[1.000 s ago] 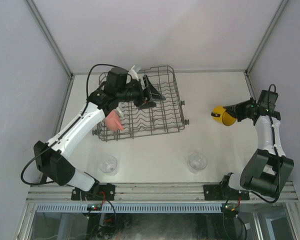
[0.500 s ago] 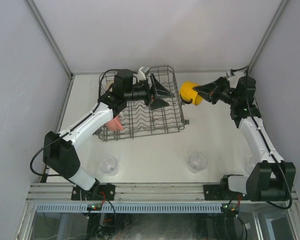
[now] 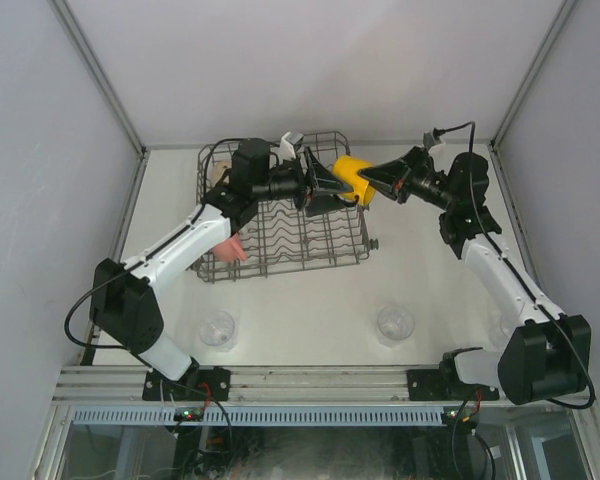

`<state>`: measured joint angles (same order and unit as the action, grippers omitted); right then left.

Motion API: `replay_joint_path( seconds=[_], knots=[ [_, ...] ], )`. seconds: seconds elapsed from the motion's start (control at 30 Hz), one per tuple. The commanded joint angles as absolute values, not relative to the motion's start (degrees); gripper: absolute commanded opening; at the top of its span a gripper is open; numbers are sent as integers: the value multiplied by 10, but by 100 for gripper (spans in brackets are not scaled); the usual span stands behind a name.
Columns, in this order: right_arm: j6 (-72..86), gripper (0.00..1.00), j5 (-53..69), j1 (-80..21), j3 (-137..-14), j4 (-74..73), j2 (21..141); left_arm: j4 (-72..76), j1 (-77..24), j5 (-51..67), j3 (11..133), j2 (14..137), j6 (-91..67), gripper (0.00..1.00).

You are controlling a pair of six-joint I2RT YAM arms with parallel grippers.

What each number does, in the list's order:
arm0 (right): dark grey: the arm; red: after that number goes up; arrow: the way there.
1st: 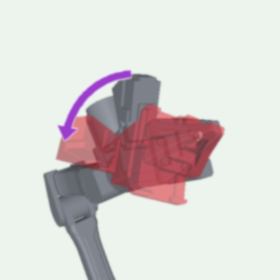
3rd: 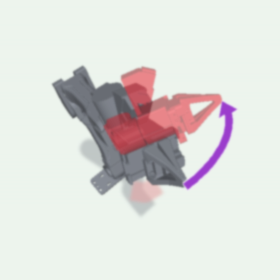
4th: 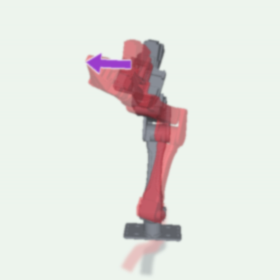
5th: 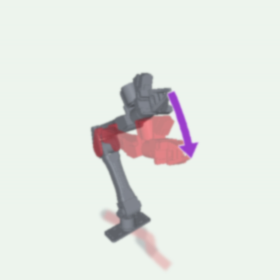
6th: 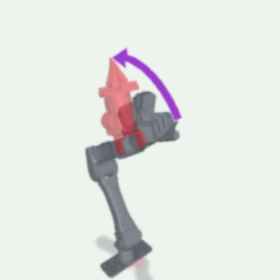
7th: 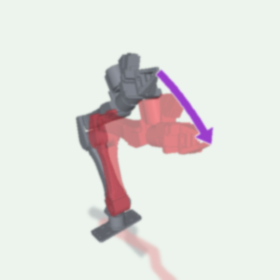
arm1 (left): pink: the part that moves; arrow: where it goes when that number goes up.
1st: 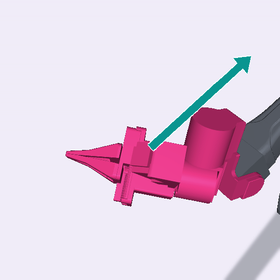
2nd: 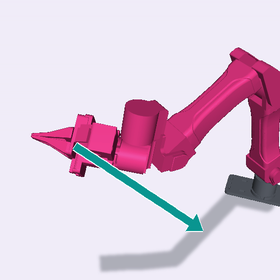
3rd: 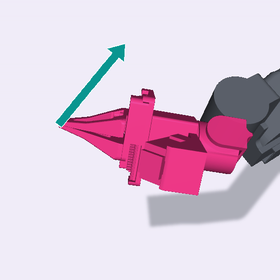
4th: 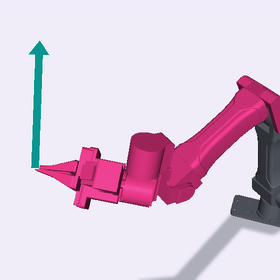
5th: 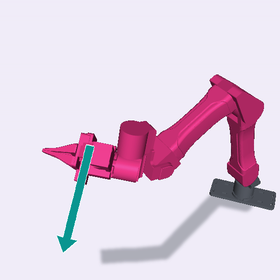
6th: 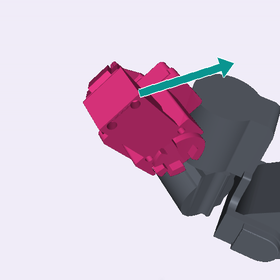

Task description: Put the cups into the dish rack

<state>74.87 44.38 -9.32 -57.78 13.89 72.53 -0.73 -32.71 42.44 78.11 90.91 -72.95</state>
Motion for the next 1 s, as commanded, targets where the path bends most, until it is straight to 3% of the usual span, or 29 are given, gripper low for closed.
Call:
replay_joint_path(
  seconds=[0.0,0.47,0.57,0.7,0.8,0.97],
  knots=[
    [767,0,424,-111,-606,236,725,48,-337,437,788,912,-754,64],
    [768,0,408,-169,-607,256,754,121,-340,443,778,922,-802,39],
    [752,0,413,-178,-606,232,755,125,-339,442,774,923,-803,29],
    [740,0,411,-181,-607,225,749,134,-338,441,767,921,-802,2],
    [715,0,412,-178,-613,189,743,136,-335,440,765,919,-792,0],
    [654,31,398,-161,-628,107,725,87,-318,431,780,909,-730,0]
  ],
)
